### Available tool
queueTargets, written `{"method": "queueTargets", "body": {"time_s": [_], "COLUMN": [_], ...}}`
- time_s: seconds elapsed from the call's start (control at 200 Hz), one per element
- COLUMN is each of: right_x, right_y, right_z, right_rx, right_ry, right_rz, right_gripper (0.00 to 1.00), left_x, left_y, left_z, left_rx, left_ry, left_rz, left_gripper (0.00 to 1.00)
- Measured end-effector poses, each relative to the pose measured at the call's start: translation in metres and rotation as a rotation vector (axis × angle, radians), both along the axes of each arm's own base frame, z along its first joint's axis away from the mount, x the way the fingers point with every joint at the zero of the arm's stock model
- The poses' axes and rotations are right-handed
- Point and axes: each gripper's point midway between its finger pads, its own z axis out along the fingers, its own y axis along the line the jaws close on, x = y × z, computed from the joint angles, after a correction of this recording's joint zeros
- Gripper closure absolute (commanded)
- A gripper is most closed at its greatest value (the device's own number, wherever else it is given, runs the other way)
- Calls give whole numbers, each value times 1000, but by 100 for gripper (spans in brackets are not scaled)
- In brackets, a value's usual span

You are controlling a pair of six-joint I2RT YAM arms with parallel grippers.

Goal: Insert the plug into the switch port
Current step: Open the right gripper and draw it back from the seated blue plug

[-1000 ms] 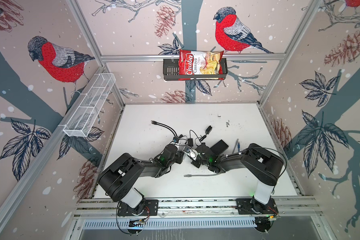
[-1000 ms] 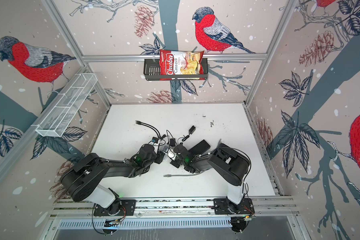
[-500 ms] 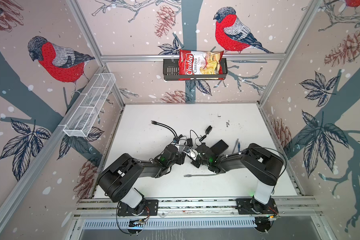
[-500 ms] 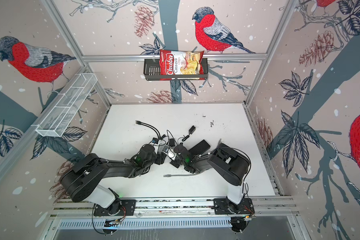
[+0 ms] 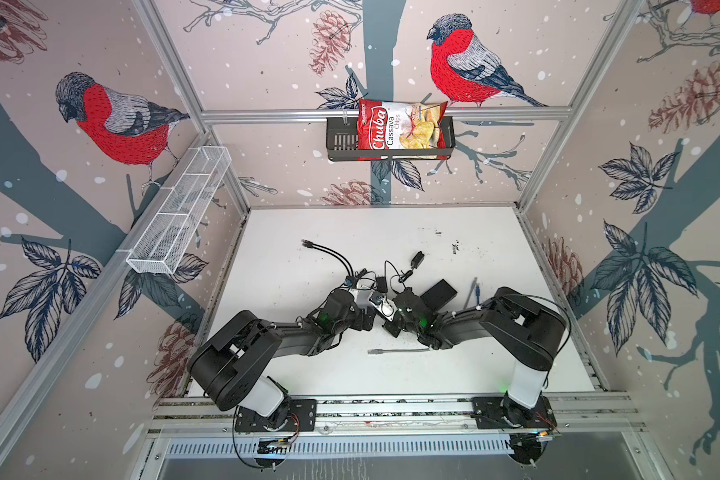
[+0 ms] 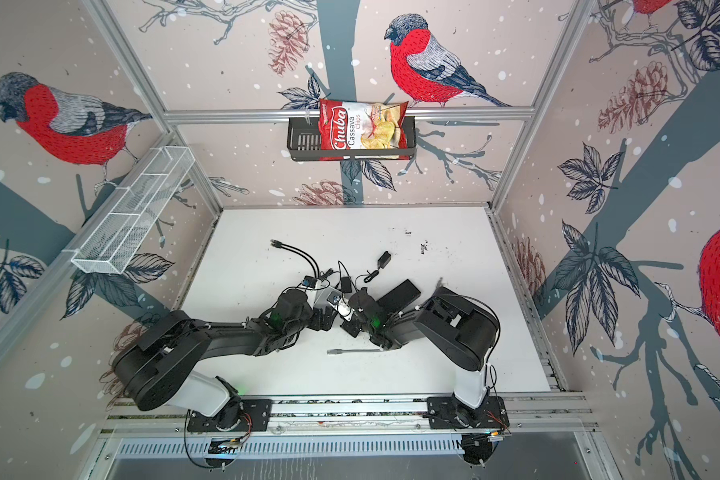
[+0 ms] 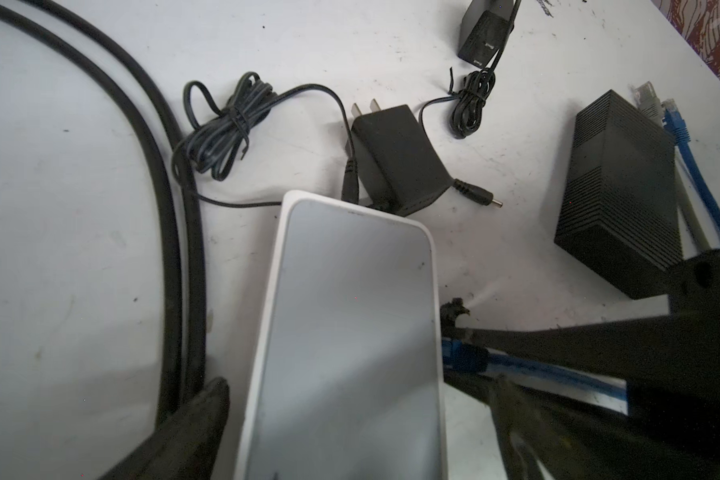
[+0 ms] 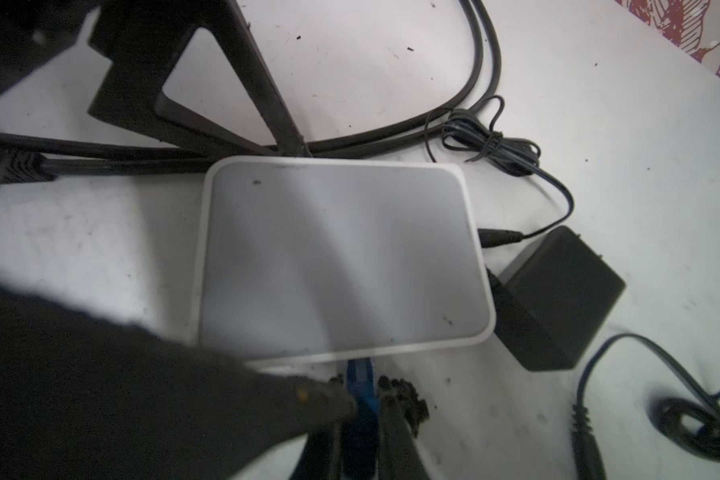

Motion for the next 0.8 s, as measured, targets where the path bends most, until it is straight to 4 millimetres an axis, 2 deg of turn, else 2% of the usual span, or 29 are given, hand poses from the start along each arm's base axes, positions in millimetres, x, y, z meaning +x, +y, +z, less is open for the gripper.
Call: {"method": "queueTargets", "body": {"time_s": [0.27,0.8], "right_x": [2,-3], "right_y": [-2,-3], "right_z": [2,7], "right_rx": [4,14], "right_ry": [-11,-3], "right_rz": [-14,16], "right_gripper": [74,61], "left_x": [-7,-3], "left_y": [0,4], "left_z": [-3,-3], "left_rx": [-3,7], "left_ry": [30,29], "left_rz": [-14,6], "left_gripper": [4,4]}}
